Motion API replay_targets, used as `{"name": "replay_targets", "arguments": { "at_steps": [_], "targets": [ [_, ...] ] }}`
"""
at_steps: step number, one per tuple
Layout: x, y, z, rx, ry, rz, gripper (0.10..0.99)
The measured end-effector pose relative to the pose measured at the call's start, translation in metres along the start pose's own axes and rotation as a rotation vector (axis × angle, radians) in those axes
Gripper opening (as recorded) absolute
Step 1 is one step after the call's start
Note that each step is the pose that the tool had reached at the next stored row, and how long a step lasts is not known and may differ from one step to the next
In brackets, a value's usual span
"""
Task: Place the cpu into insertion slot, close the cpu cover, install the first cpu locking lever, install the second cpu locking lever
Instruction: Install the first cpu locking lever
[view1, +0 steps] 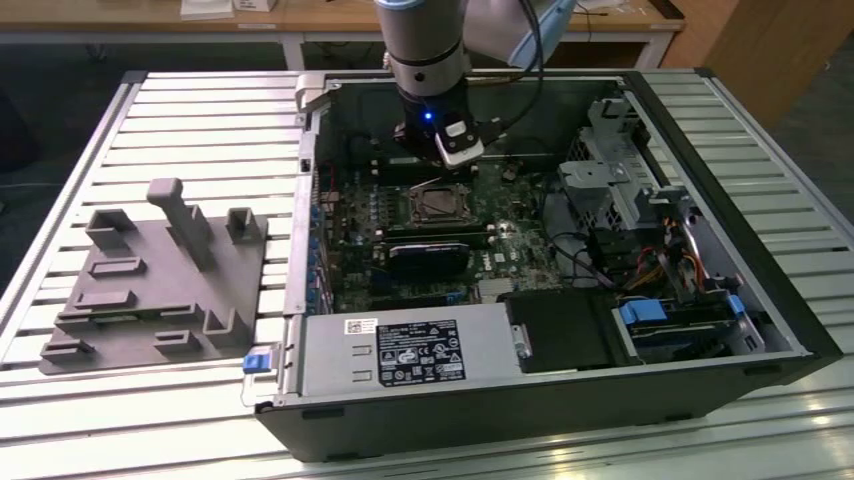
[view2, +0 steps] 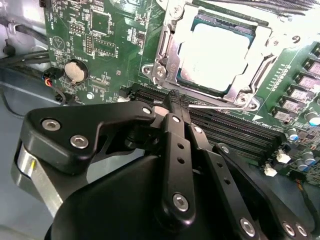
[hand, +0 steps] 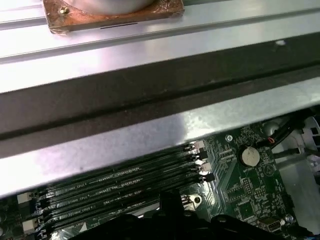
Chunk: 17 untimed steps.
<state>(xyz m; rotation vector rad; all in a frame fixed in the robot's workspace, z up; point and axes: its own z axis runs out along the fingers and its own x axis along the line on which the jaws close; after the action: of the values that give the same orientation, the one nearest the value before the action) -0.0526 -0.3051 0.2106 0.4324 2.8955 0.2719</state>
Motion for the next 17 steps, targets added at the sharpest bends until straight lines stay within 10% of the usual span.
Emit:
{"name": "replay_targets", "arguments": {
  "at_steps": [17],
  "targets": [
    [0.0089,0.0050,0.0056,0.017,-0.0206,0.094,0.106]
  ]
}}
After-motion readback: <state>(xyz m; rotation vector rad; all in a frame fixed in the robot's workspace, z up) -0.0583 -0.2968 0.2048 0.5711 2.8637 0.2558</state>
